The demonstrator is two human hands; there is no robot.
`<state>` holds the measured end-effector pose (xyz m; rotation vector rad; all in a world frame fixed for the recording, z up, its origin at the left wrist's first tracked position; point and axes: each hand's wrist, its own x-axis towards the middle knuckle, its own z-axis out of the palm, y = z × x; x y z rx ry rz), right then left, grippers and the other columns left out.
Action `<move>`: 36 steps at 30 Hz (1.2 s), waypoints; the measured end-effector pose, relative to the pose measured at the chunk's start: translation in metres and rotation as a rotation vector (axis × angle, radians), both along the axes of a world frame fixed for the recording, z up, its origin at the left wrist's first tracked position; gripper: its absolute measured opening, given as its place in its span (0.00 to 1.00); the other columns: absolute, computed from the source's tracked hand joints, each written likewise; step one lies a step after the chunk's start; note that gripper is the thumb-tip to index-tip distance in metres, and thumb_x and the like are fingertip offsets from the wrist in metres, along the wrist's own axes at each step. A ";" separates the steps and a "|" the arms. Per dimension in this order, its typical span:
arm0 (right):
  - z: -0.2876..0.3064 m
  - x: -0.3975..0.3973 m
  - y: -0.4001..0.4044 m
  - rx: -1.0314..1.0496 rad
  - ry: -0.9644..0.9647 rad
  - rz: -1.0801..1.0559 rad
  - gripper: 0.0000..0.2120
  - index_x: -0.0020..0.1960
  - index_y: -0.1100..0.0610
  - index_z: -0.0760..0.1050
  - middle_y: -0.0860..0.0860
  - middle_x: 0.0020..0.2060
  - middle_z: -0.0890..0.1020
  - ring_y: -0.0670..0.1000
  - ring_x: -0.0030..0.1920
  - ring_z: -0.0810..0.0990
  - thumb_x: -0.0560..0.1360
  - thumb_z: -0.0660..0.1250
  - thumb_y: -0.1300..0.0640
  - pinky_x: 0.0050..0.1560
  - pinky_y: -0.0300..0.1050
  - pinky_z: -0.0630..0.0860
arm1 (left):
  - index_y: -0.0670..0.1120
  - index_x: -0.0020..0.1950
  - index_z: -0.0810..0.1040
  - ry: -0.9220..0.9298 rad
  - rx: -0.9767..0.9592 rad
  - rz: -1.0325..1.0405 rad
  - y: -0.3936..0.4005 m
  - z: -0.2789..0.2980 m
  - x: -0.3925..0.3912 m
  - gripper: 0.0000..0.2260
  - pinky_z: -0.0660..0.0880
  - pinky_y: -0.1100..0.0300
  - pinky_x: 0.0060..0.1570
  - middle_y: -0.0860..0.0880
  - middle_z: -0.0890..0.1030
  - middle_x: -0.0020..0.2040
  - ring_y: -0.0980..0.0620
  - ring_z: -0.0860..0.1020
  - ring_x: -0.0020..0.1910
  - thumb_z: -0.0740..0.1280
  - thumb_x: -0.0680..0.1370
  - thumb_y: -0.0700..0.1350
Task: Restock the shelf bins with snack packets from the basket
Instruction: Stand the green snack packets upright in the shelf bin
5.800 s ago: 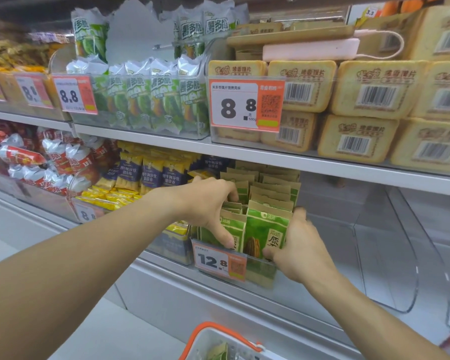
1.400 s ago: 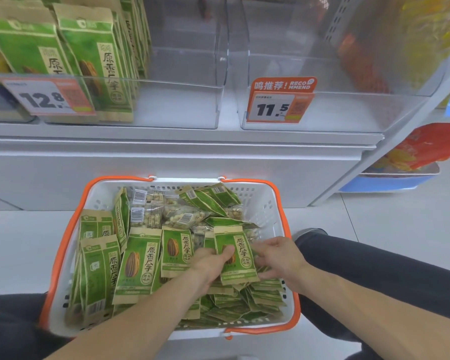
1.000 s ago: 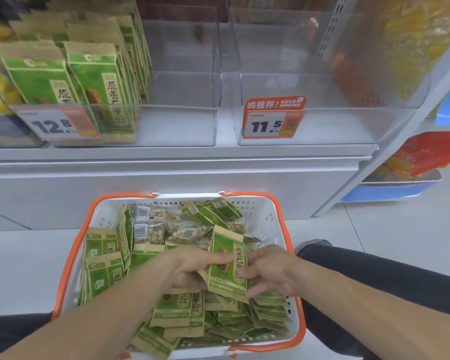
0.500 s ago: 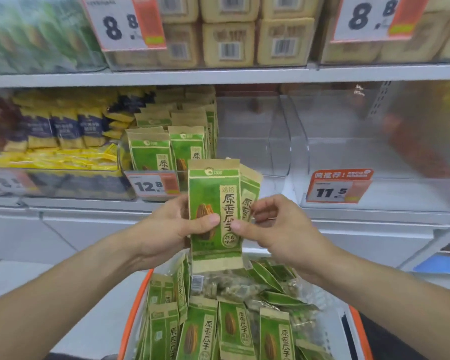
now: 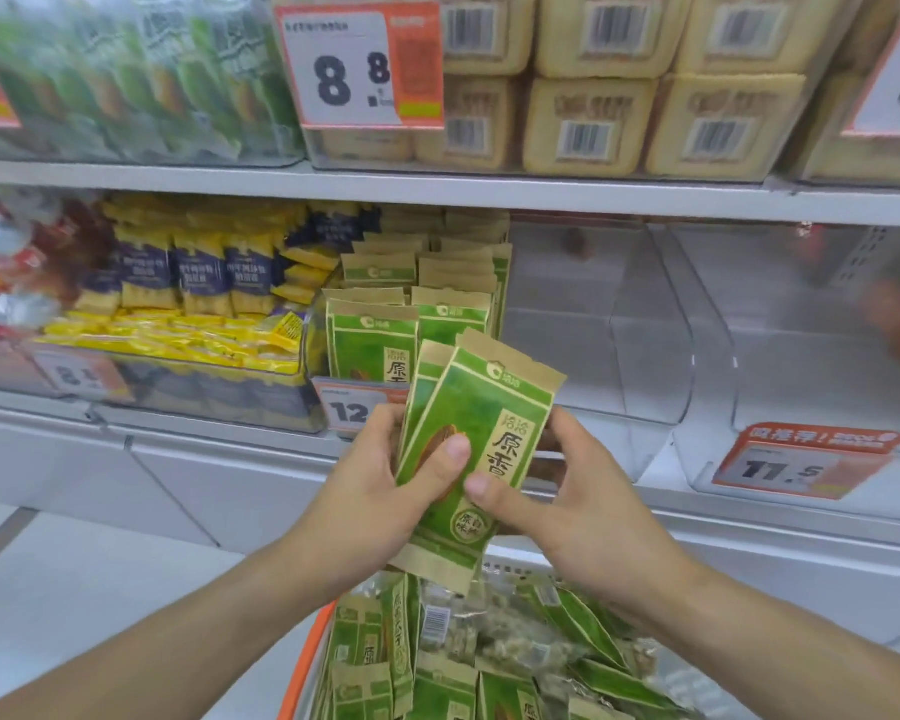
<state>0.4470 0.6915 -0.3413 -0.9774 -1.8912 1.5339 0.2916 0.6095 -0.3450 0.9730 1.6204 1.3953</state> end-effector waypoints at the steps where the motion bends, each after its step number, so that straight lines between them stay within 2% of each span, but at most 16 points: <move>1: -0.001 -0.003 0.004 0.014 0.007 0.006 0.26 0.62 0.43 0.72 0.37 0.52 0.82 0.39 0.56 0.80 0.68 0.80 0.50 0.59 0.52 0.78 | 0.47 0.60 0.72 0.008 0.023 0.007 0.001 0.000 -0.002 0.21 0.80 0.62 0.41 0.49 0.85 0.51 0.53 0.84 0.49 0.70 0.70 0.53; 3: 0.000 -0.007 0.013 -0.061 0.051 0.075 0.32 0.64 0.46 0.70 0.42 0.53 0.84 0.42 0.55 0.82 0.66 0.82 0.55 0.59 0.52 0.79 | 0.48 0.60 0.72 0.032 0.067 -0.019 0.001 0.001 -0.005 0.20 0.80 0.61 0.45 0.49 0.85 0.53 0.53 0.84 0.51 0.69 0.72 0.53; 5: 0.005 -0.009 0.023 -0.177 0.115 0.238 0.35 0.67 0.53 0.70 0.50 0.54 0.85 0.51 0.55 0.84 0.66 0.81 0.64 0.56 0.52 0.81 | 0.50 0.62 0.72 0.077 0.102 -0.087 0.000 0.003 -0.008 0.19 0.80 0.59 0.49 0.51 0.84 0.55 0.54 0.83 0.54 0.69 0.74 0.54; 7: 0.012 -0.010 0.033 -0.093 0.153 0.316 0.32 0.66 0.57 0.73 0.54 0.55 0.85 0.53 0.56 0.84 0.66 0.78 0.70 0.54 0.48 0.81 | 0.53 0.64 0.71 0.134 0.129 -0.127 -0.002 0.007 -0.011 0.21 0.79 0.59 0.52 0.54 0.83 0.57 0.55 0.81 0.57 0.68 0.75 0.58; 9: 0.024 -0.013 0.041 0.143 0.180 0.211 0.32 0.64 0.57 0.75 0.50 0.54 0.85 0.48 0.55 0.84 0.63 0.80 0.66 0.52 0.41 0.80 | 0.56 0.67 0.70 0.243 0.168 -0.074 -0.001 0.010 -0.017 0.21 0.76 0.63 0.55 0.58 0.80 0.60 0.58 0.78 0.61 0.64 0.77 0.62; 11: 0.035 -0.015 0.050 0.335 0.242 0.032 0.32 0.63 0.54 0.74 0.42 0.51 0.85 0.42 0.53 0.83 0.62 0.81 0.64 0.52 0.34 0.78 | 0.57 0.70 0.68 0.403 0.204 0.057 0.000 0.014 -0.025 0.20 0.72 0.69 0.56 0.62 0.77 0.61 0.63 0.74 0.63 0.61 0.79 0.59; 13: 0.042 -0.016 0.060 0.509 0.289 -0.098 0.32 0.61 0.47 0.70 0.32 0.50 0.82 0.36 0.54 0.81 0.64 0.81 0.62 0.55 0.30 0.75 | 0.54 0.70 0.69 0.583 0.236 0.161 0.001 0.017 -0.033 0.18 0.68 0.76 0.56 0.60 0.74 0.64 0.65 0.71 0.65 0.64 0.81 0.50; 15: 0.042 -0.018 0.069 0.604 0.269 -0.146 0.31 0.58 0.45 0.67 0.26 0.49 0.79 0.33 0.55 0.78 0.66 0.81 0.62 0.55 0.27 0.72 | 0.52 0.69 0.71 0.749 0.245 0.188 0.004 0.015 -0.037 0.18 0.63 0.79 0.57 0.56 0.72 0.66 0.66 0.68 0.66 0.66 0.80 0.42; 17: 0.038 -0.024 0.075 0.599 0.225 -0.126 0.31 0.58 0.44 0.67 0.28 0.49 0.79 0.32 0.55 0.78 0.66 0.81 0.62 0.55 0.27 0.71 | 0.51 0.69 0.72 0.848 0.229 0.183 0.008 0.011 -0.040 0.18 0.59 0.77 0.63 0.54 0.69 0.68 0.64 0.66 0.69 0.66 0.79 0.42; 19: 0.033 -0.033 0.077 0.589 0.138 -0.077 0.32 0.57 0.43 0.66 0.31 0.49 0.80 0.32 0.53 0.78 0.64 0.82 0.60 0.52 0.26 0.71 | 0.50 0.71 0.71 0.906 0.171 0.168 0.011 0.006 -0.042 0.21 0.56 0.71 0.70 0.55 0.66 0.71 0.60 0.62 0.73 0.64 0.77 0.47; 21: 0.029 -0.042 0.078 0.576 -0.006 0.000 0.32 0.59 0.45 0.66 0.35 0.50 0.80 0.32 0.50 0.79 0.65 0.82 0.56 0.47 0.24 0.71 | 0.50 0.72 0.70 0.946 0.125 0.153 0.010 0.001 -0.043 0.23 0.56 0.64 0.71 0.55 0.64 0.73 0.58 0.60 0.74 0.63 0.76 0.48; 23: 0.028 -0.048 0.078 0.587 -0.170 0.058 0.32 0.60 0.45 0.64 0.36 0.50 0.78 0.35 0.48 0.77 0.66 0.81 0.49 0.44 0.26 0.71 | 0.51 0.72 0.70 0.950 0.100 0.151 0.008 -0.002 -0.045 0.22 0.57 0.61 0.71 0.56 0.63 0.74 0.58 0.59 0.75 0.65 0.78 0.47; 25: 0.027 -0.050 0.079 0.606 -0.236 0.040 0.32 0.64 0.46 0.64 0.38 0.53 0.76 0.39 0.51 0.75 0.68 0.79 0.46 0.46 0.31 0.69 | 0.52 0.72 0.69 0.935 0.072 0.160 0.005 -0.005 -0.047 0.22 0.58 0.61 0.70 0.56 0.63 0.73 0.58 0.59 0.74 0.67 0.78 0.44; 30: 0.028 -0.053 0.083 0.599 -0.249 -0.010 0.28 0.65 0.49 0.66 0.43 0.56 0.78 0.44 0.55 0.77 0.72 0.75 0.44 0.54 0.40 0.74 | 0.49 0.72 0.70 0.968 0.035 0.197 0.002 -0.009 -0.056 0.23 0.60 0.56 0.72 0.53 0.62 0.74 0.54 0.60 0.74 0.69 0.77 0.43; 33: 0.024 -0.055 0.082 0.562 -0.285 -0.032 0.26 0.66 0.51 0.66 0.45 0.57 0.80 0.47 0.58 0.78 0.74 0.73 0.46 0.55 0.44 0.75 | 0.49 0.72 0.70 1.014 0.050 0.202 0.006 -0.011 -0.058 0.24 0.58 0.55 0.72 0.52 0.61 0.76 0.52 0.58 0.76 0.67 0.77 0.45; 36: 0.020 -0.059 0.079 0.533 -0.352 -0.008 0.26 0.70 0.53 0.63 0.48 0.61 0.79 0.51 0.61 0.77 0.78 0.68 0.46 0.52 0.43 0.71 | 0.49 0.74 0.68 1.042 0.042 0.210 0.013 -0.013 -0.056 0.26 0.58 0.51 0.73 0.50 0.59 0.78 0.51 0.56 0.78 0.68 0.76 0.43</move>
